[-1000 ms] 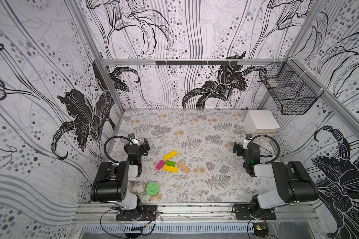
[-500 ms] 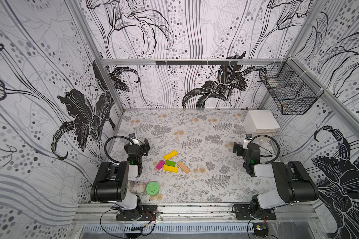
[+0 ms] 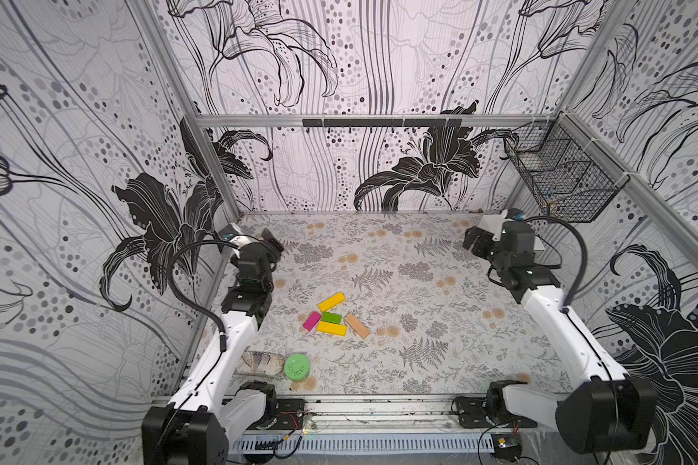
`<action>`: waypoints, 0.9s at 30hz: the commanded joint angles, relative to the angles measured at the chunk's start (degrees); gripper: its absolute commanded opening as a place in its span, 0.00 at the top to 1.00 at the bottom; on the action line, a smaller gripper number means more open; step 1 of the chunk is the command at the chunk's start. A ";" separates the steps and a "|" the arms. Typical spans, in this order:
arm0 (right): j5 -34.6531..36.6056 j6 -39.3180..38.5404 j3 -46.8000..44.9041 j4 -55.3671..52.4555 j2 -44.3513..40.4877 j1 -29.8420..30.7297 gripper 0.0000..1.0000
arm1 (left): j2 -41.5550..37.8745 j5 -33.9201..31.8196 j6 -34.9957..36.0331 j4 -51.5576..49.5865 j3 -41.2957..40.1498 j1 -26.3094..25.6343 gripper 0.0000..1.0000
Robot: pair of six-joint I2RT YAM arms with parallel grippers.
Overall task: Assemble the letter h with building blocks
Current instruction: Pick up the building block from the center of the board.
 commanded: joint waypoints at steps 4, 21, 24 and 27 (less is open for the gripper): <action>11.94 6.51 -0.74 -19.19 1.98 23.91 0.01 | 0.84 -2.81 -17.72 -18.39 -8.52 -17.03 0.25; -1.50 4.61 2.36 -8.07 21.01 45.92 0.13 | 6.21 -2.83 -21.03 -15.99 -9.87 -24.45 0.36; -2.53 2.30 7.75 -9.20 28.76 48.74 0.19 | 6.75 -2.37 -21.10 -13.40 -10.67 -24.55 0.38; -2.88 1.59 12.01 -10.38 34.60 50.35 0.19 | 6.15 -2.73 -22.08 -12.81 -11.25 -24.48 0.38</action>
